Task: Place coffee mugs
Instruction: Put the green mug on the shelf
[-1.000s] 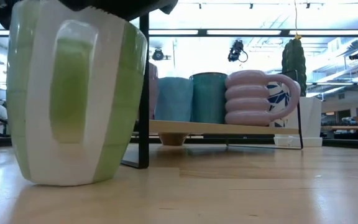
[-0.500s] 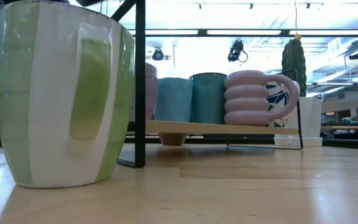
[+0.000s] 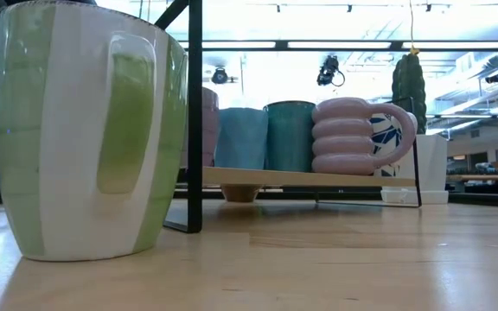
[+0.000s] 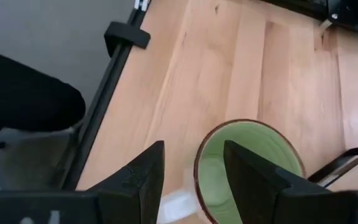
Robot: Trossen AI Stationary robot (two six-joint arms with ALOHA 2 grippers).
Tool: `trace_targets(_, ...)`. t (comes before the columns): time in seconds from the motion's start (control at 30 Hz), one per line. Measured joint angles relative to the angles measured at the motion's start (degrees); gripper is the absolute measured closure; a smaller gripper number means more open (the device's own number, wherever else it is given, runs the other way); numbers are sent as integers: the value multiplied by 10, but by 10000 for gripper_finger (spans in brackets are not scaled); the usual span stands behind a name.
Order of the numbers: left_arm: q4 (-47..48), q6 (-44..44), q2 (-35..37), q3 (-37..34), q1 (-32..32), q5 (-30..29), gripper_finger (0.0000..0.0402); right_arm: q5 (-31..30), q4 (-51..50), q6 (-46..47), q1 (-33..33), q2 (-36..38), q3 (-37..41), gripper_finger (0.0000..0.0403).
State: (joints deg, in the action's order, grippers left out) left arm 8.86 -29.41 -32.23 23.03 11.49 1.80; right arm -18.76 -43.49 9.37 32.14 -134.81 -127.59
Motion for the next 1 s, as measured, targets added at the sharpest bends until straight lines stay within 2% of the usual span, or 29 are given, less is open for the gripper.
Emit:
trace_targets(0.3,5,0,0,0,0,0,230,-15,19,-21,-3,-28,5,232)
trace_targets(0.63,22,-1,-1,0,0,0,230,-56,-45,-33,5,-48,5,239)
trace_targets(0.73,24,-1,-4,0,0,0,230,-54,-47,-28,6,-48,5,254)
trace_targets(1.0,20,-4,-4,0,0,0,230,-38,-61,-28,7,-48,5,323)
